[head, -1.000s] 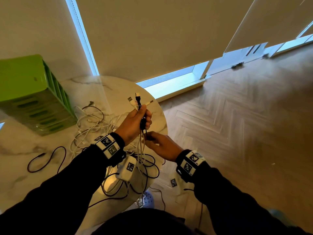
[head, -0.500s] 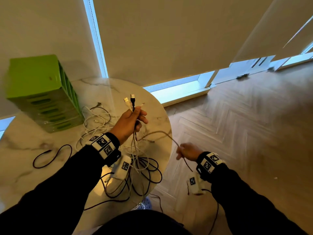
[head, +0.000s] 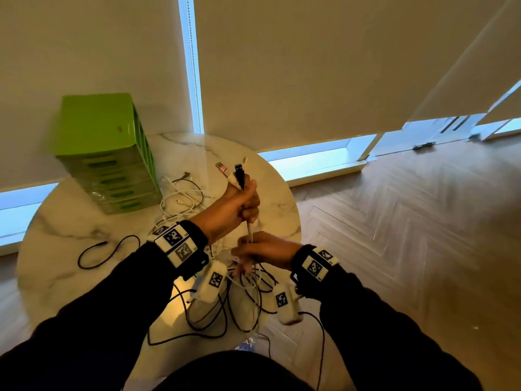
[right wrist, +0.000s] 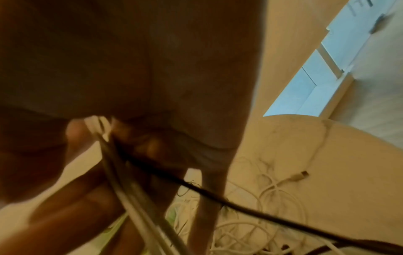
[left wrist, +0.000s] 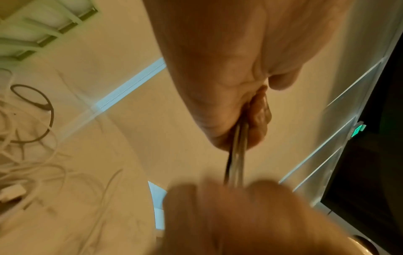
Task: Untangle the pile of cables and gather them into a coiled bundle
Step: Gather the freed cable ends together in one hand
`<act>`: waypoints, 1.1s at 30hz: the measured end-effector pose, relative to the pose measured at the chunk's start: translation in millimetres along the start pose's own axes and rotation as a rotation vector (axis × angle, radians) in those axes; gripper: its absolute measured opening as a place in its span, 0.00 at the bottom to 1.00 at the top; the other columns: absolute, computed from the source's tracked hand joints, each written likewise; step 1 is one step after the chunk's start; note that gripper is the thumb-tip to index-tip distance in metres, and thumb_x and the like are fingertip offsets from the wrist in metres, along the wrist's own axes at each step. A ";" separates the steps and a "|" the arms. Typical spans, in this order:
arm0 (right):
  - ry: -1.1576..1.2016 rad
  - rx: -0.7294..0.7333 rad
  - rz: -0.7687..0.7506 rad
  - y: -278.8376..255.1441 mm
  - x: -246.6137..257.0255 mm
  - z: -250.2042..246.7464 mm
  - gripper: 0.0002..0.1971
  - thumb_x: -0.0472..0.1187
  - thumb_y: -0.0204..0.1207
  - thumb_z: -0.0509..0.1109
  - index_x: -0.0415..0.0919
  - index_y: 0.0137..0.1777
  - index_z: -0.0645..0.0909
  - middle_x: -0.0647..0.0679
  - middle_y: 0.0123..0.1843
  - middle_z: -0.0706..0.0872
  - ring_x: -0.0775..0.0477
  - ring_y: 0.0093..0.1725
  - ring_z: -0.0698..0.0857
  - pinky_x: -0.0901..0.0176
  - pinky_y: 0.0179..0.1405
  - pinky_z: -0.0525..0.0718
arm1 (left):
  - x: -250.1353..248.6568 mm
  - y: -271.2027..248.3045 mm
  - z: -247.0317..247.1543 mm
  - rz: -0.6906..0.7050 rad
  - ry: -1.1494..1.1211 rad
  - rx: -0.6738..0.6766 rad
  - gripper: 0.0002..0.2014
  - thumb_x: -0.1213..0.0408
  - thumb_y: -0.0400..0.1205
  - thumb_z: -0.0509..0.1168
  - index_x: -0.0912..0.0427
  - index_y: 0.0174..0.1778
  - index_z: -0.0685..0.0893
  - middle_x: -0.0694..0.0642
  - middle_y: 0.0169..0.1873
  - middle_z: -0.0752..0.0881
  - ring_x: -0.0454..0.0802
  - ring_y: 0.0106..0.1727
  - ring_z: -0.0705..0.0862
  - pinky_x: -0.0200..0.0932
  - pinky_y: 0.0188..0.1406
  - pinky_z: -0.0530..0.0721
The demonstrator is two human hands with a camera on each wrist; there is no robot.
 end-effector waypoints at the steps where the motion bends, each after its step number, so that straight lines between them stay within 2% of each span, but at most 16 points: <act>1: -0.021 0.067 0.077 3.5 -9.0 2.4 0.15 0.43 0.84 0.69 0.39 0.35 0.78 0.41 0.28 0.82 0.43 0.38 0.89 0.55 0.46 0.84 | -4.2 -4.6 -6.3 -0.014 -0.010 0.016 0.08 0.54 0.88 0.59 0.47 0.46 0.67 0.48 0.31 0.65 0.44 0.30 0.64 0.42 0.38 0.76; 3: -0.177 0.111 0.225 4.6 -28.1 -7.3 0.19 0.44 0.83 0.71 0.41 0.31 0.75 0.47 0.24 0.77 0.50 0.27 0.81 0.58 0.36 0.77 | -12.3 -12.3 -17.6 -0.041 -0.036 0.030 0.10 0.55 0.87 0.62 0.48 0.44 0.67 0.48 0.32 0.65 0.45 0.29 0.64 0.45 0.40 0.78; 5: -0.406 0.070 0.319 4.5 -42.2 -26.3 0.18 0.47 0.81 0.73 0.42 0.32 0.76 0.49 0.25 0.78 0.52 0.26 0.78 0.58 0.36 0.75 | -21.9 -20.4 -31.3 -0.030 -0.059 0.001 0.11 0.55 0.88 0.61 0.48 0.42 0.66 0.48 0.31 0.65 0.45 0.28 0.64 0.46 0.39 0.78; 7: -0.636 -0.035 0.329 7.2 -49.7 -49.3 0.18 0.51 0.80 0.73 0.42 0.32 0.78 0.48 0.27 0.80 0.50 0.28 0.78 0.56 0.38 0.76 | -33.2 -26.8 -44.8 0.018 -0.093 -0.046 0.12 0.56 0.88 0.60 0.48 0.40 0.66 0.48 0.30 0.65 0.44 0.28 0.64 0.44 0.37 0.79; 11: -0.750 -0.548 0.139 8.2 -41.0 -85.8 0.19 0.53 0.79 0.72 0.46 0.32 0.72 0.50 0.30 0.77 0.44 0.36 0.77 0.52 0.40 0.74 | -52.7 -36.0 -70.6 0.198 -0.112 -0.205 0.12 0.61 0.85 0.62 0.48 0.41 0.64 0.48 0.30 0.65 0.44 0.29 0.66 0.40 0.36 0.78; 13: -0.701 -0.639 -0.025 10.4 -30.7 -79.1 0.13 0.48 0.80 0.72 0.46 0.40 0.71 0.54 0.32 0.77 0.47 0.34 0.77 0.54 0.39 0.73 | -60.2 -39.7 -81.5 0.305 -0.122 -0.304 0.12 0.64 0.85 0.62 0.47 0.42 0.65 0.48 0.31 0.67 0.43 0.30 0.67 0.39 0.35 0.76; 15: -0.708 -0.549 -0.114 17.8 -25.6 -55.7 0.11 0.45 0.81 0.72 0.44 0.50 0.71 0.53 0.37 0.79 0.53 0.33 0.76 0.57 0.37 0.74 | -67.0 -41.9 -92.8 0.381 -0.152 -0.412 0.15 0.69 0.87 0.61 0.47 0.42 0.65 0.48 0.33 0.68 0.43 0.31 0.68 0.37 0.33 0.74; 18: -0.810 -0.293 -0.057 27.4 -32.7 -5.4 0.16 0.48 0.80 0.68 0.47 0.63 0.69 0.45 0.50 0.83 0.43 0.45 0.83 0.47 0.47 0.82 | -74.6 -40.5 -105.3 0.434 -0.216 -0.546 0.16 0.70 0.88 0.61 0.46 0.43 0.65 0.44 0.33 0.71 0.41 0.30 0.67 0.35 0.30 0.72; 20: -0.892 -0.136 -0.010 30.4 -40.7 31.6 0.25 0.48 0.80 0.67 0.46 0.74 0.64 0.41 0.59 0.84 0.37 0.54 0.84 0.49 0.50 0.81 | -73.0 -37.1 -106.8 0.425 -0.202 -0.608 0.16 0.69 0.88 0.62 0.46 0.42 0.65 0.43 0.32 0.72 0.40 0.30 0.67 0.34 0.30 0.69; 22: -0.971 -0.032 -0.010 33.0 -42.8 59.3 0.30 0.50 0.80 0.68 0.41 0.77 0.61 0.38 0.60 0.84 0.34 0.55 0.85 0.45 0.52 0.84 | -66.7 -32.6 -103.5 0.385 -0.168 -0.632 0.16 0.66 0.89 0.62 0.47 0.41 0.65 0.43 0.30 0.72 0.40 0.30 0.67 0.35 0.32 0.67; 24: -0.973 0.009 -0.007 32.7 -40.8 69.2 0.32 0.54 0.81 0.70 0.38 0.77 0.62 0.37 0.60 0.84 0.35 0.56 0.85 0.44 0.53 0.84 | -59.1 -25.9 -97.5 0.331 -0.180 -0.577 0.16 0.61 0.91 0.60 0.47 0.38 0.65 0.45 0.29 0.70 0.41 0.30 0.67 0.37 0.32 0.64; 26: -0.884 0.002 0.012 24.4 -27.7 65.3 0.30 0.56 0.82 0.69 0.38 0.75 0.66 0.39 0.64 0.81 0.44 0.57 0.82 0.53 0.52 0.77 | -53.1 -19.1 -86.1 0.256 -0.204 -0.469 0.17 0.54 0.92 0.55 0.49 0.36 0.65 0.47 0.28 0.68 0.42 0.28 0.67 0.39 0.31 0.63; 28: -0.697 -0.103 -0.037 16.1 -8.5 52.5 0.20 0.53 0.83 0.70 0.43 0.68 0.74 0.46 0.61 0.79 0.58 0.54 0.77 0.64 0.53 0.72 | -49.6 -15.8 -72.8 0.194 -0.191 -0.354 0.20 0.49 0.92 0.50 0.52 0.35 0.65 0.49 0.27 0.65 0.44 0.27 0.67 0.40 0.31 0.64; 29: -0.587 -0.192 -0.068 12.4 0.3 43.0 0.17 0.52 0.83 0.70 0.46 0.66 0.74 0.49 0.60 0.78 0.60 0.55 0.77 0.68 0.54 0.73 | -48.3 -14.3 -64.2 0.179 -0.153 -0.286 0.20 0.50 0.93 0.48 0.53 0.35 0.65 0.49 0.27 0.66 0.46 0.27 0.69 0.40 0.32 0.68; 31: -0.414 -0.370 -0.107 7.2 14.3 22.6 0.25 0.54 0.83 0.69 0.47 0.75 0.68 0.50 0.66 0.77 0.55 0.65 0.79 0.63 0.61 0.76 | -41.4 -10.2 -52.8 0.174 0.063 -0.176 0.22 0.51 0.93 0.46 0.54 0.35 0.70 0.50 0.27 0.73 0.49 0.32 0.77 0.44 0.43 0.76; 33: -0.282 -0.457 -0.180 3.1 29.3 10.2 0.28 0.54 0.85 0.67 0.48 0.80 0.62 0.50 0.70 0.78 0.53 0.69 0.80 0.58 0.64 0.79 | -32.4 -4.9 -42.0 0.156 0.432 -0.103 0.26 0.46 0.92 0.46 0.52 0.35 0.80 0.49 0.34 0.83 0.50 0.45 0.84 0.50 0.59 0.78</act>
Point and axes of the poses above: each hand's wrist, its own y-axis towards the middle knuckle, its own z-axis out of the palm, x = y × z, the point moved 5 cm from there along y, towards the middle knuckle
